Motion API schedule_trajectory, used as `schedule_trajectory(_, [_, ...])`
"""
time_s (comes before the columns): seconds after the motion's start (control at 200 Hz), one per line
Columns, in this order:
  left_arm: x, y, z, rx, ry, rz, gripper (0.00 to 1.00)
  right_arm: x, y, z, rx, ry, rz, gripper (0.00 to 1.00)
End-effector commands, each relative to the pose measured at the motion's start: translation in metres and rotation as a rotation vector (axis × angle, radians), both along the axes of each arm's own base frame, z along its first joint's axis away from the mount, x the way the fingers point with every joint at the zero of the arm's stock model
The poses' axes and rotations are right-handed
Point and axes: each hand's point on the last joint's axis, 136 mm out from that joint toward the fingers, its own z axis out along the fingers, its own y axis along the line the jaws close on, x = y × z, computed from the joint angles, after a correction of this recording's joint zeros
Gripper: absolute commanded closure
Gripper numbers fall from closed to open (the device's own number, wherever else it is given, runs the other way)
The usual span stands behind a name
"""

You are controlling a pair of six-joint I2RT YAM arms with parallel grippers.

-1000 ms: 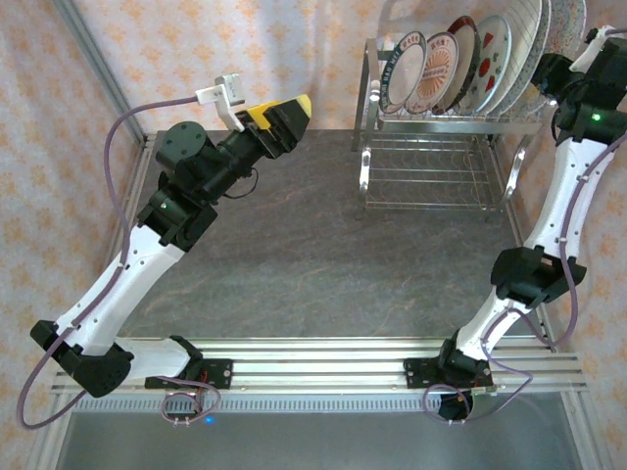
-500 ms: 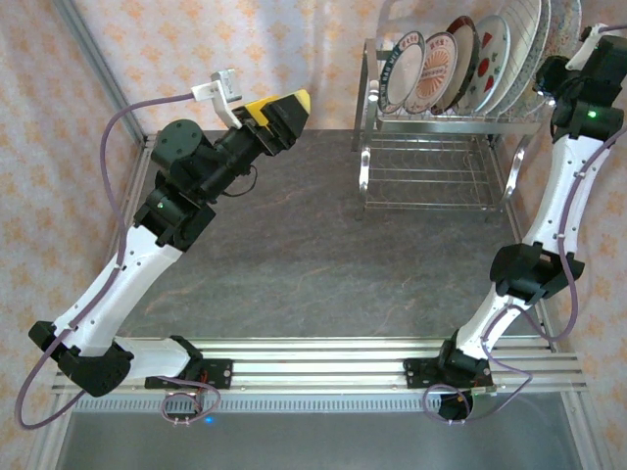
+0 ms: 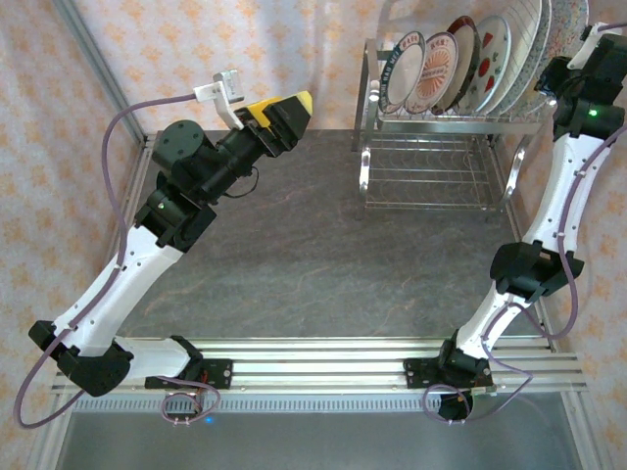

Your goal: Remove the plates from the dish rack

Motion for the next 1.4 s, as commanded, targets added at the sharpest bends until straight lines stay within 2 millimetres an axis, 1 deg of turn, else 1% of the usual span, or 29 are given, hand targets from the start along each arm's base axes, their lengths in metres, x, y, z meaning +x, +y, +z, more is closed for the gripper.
schedule_trajectory(0.0, [-0.006,-0.001,0.013,-0.017,-0.027,-0.005,0.02,-0.012,0.019,0.048,-0.006,-0.123,0.022,1.0])
schedule_trajectory(0.135, [-0.006,-0.001,0.012,-0.018,-0.022,-0.006,0.02,-0.019,0.017,0.061,-0.041,-0.149,-0.004,1.0])
schedule_trajectory(0.285, [-0.006,-0.002,0.011,-0.019,-0.019,-0.009,0.02,-0.026,0.021,0.078,-0.097,-0.18,-0.026,1.0])
schedule_trajectory(0.4, [-0.006,-0.004,0.01,-0.021,-0.017,-0.013,0.03,-0.033,0.023,0.085,-0.14,-0.184,-0.051,1.0])
schedule_trajectory(0.686, [-0.006,-0.008,0.008,-0.032,-0.011,-0.024,0.03,-0.061,0.027,0.105,-0.226,-0.189,-0.121,1.0])
schedule_trajectory(0.926, [-0.006,-0.019,0.003,-0.034,0.002,-0.054,0.03,-0.09,0.03,0.125,-0.254,-0.22,-0.155,1.0])
schedule_trajectory(1.101, [-0.008,-0.025,0.0,-0.035,0.007,-0.071,0.03,-0.11,0.033,0.129,-0.256,-0.218,-0.172,1.0])
schedule_trajectory(1.196, [-0.01,-0.028,-0.001,-0.038,0.013,-0.083,0.03,-0.125,0.037,0.133,-0.245,-0.23,-0.18,1.0])
schedule_trajectory(1.266, [-0.01,-0.031,-0.005,-0.033,0.03,-0.088,0.03,-0.141,0.042,0.138,-0.232,-0.246,-0.181,1.0])
schedule_trajectory(1.391, [-0.01,-0.043,-0.017,-0.032,0.086,-0.123,0.03,-0.168,0.045,0.134,-0.195,-0.244,-0.216,1.0])
